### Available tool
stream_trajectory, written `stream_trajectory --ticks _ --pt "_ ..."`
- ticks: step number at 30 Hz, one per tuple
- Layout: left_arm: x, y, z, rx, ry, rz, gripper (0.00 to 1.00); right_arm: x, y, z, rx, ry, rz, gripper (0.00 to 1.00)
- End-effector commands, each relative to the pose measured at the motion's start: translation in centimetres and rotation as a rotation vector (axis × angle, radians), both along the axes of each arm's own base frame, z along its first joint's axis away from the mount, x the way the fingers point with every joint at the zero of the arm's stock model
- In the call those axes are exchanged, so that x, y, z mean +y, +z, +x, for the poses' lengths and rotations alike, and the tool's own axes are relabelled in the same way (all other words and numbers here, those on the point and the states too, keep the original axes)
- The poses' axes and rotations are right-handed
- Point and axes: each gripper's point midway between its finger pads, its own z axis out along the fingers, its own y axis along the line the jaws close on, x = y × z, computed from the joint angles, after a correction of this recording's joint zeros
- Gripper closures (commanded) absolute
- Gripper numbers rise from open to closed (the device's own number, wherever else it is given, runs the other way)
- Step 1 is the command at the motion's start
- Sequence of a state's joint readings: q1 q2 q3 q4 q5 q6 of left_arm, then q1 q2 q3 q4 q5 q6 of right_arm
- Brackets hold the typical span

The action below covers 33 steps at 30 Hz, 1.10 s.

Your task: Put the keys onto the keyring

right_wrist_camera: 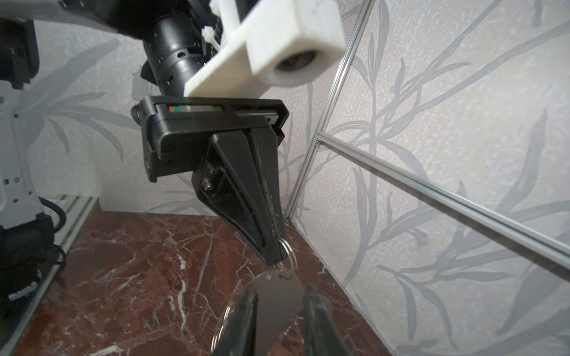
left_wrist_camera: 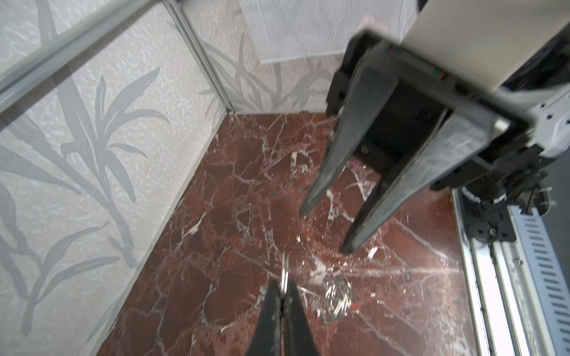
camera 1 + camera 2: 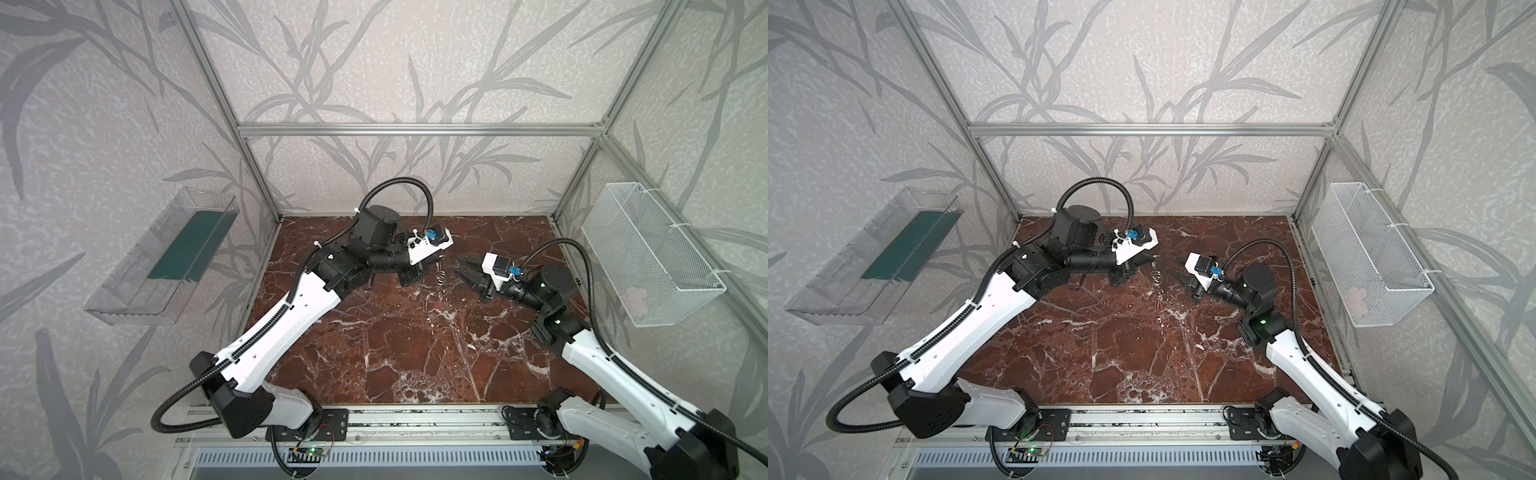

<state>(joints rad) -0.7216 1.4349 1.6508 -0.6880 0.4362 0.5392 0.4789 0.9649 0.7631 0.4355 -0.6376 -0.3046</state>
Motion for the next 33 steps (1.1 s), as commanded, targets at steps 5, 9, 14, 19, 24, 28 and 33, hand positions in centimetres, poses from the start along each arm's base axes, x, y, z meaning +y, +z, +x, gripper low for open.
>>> stream_trajectory --ticks 5,9,14,19,24,28,33 --pt "0.3 -2.0 -1.2 -0.003 -0.013 0.255 1.0 0.3 -1.3 -0.8 -0.11 -0.045 -0.212 0.74" --pt "-0.4 -1.3 -1.3 -0.007 -0.013 0.246 1.0 0.9 -2.2 -1.0 -0.113 -0.027 -0.239 0.75" --pt "-0.8 -1.0 -2.0 -0.006 -0.035 0.243 1.0 0.9 -2.6 -0.8 -0.109 -0.039 -0.239 0.75" --pt "-0.8 -1.3 -2.3 -0.008 -0.046 0.255 1.0 0.5 -2.4 -0.2 -0.11 -0.081 -0.228 0.75" --pt "-1.1 -1.3 -2.4 -0.008 -0.057 0.252 1.0 0.8 -2.6 -0.3 -0.098 -0.064 -0.22 0.77" --pt "-1.4 -1.4 -2.4 -0.01 -0.061 0.249 1.0 1.2 -2.7 -0.3 -0.086 -0.048 -0.209 0.8" --pt "-1.6 -1.0 -2.5 -0.012 -0.067 0.233 1.0 1.8 -2.9 -0.4 -0.081 -0.031 -0.204 0.86"
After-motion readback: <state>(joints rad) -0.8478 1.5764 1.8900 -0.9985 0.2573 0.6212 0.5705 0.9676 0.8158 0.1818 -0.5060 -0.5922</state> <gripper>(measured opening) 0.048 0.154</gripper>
